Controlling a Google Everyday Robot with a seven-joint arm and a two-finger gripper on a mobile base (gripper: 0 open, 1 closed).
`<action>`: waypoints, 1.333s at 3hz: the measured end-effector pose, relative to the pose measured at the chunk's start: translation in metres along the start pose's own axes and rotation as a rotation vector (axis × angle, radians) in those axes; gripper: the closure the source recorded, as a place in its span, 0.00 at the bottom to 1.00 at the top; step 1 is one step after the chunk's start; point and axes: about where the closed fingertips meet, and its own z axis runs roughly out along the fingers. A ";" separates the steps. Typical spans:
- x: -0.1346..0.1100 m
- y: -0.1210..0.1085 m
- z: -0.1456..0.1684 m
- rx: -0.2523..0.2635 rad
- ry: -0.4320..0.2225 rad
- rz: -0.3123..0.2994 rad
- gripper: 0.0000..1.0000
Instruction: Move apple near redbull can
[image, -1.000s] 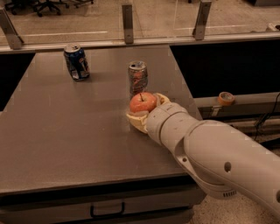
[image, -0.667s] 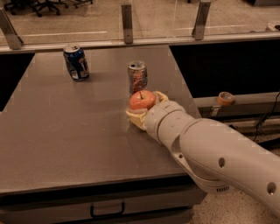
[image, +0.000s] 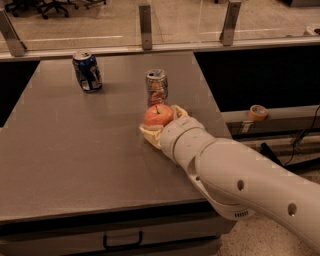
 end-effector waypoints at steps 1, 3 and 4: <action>0.002 0.001 -0.004 0.008 0.004 0.016 0.00; -0.009 -0.021 -0.045 0.041 0.001 0.038 0.00; -0.016 -0.054 -0.080 0.107 0.001 0.047 0.00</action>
Offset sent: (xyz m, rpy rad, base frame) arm -0.0306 -0.0351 0.0252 0.0564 -0.0084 -0.0561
